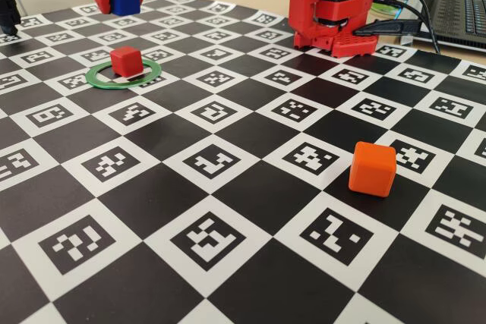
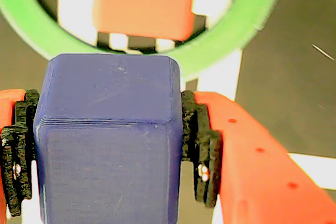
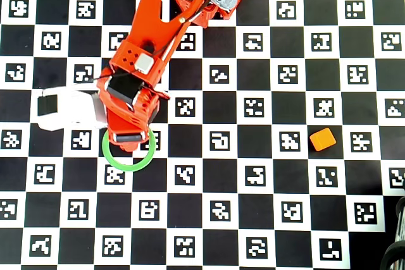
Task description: Grab the red cube then put it in the green circle then put the blue cube on top and finally the orange cube on top
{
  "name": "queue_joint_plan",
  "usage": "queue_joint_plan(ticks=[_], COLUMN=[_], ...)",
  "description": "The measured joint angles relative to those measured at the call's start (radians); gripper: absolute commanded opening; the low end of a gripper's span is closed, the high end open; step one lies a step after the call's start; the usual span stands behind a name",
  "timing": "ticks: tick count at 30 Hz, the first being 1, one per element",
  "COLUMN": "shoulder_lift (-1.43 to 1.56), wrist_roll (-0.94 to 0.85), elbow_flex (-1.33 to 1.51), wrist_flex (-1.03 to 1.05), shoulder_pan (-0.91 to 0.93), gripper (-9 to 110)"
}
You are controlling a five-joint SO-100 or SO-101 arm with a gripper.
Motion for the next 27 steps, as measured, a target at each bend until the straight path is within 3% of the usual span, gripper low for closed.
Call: queue_joint_plan(ticks=[27], shoulder_lift=[-0.061], wrist_roll=[-0.015], elbow_flex=[0.135], wrist_flex=[-0.158], shoulder_pan=[0.041], gripper=[8])
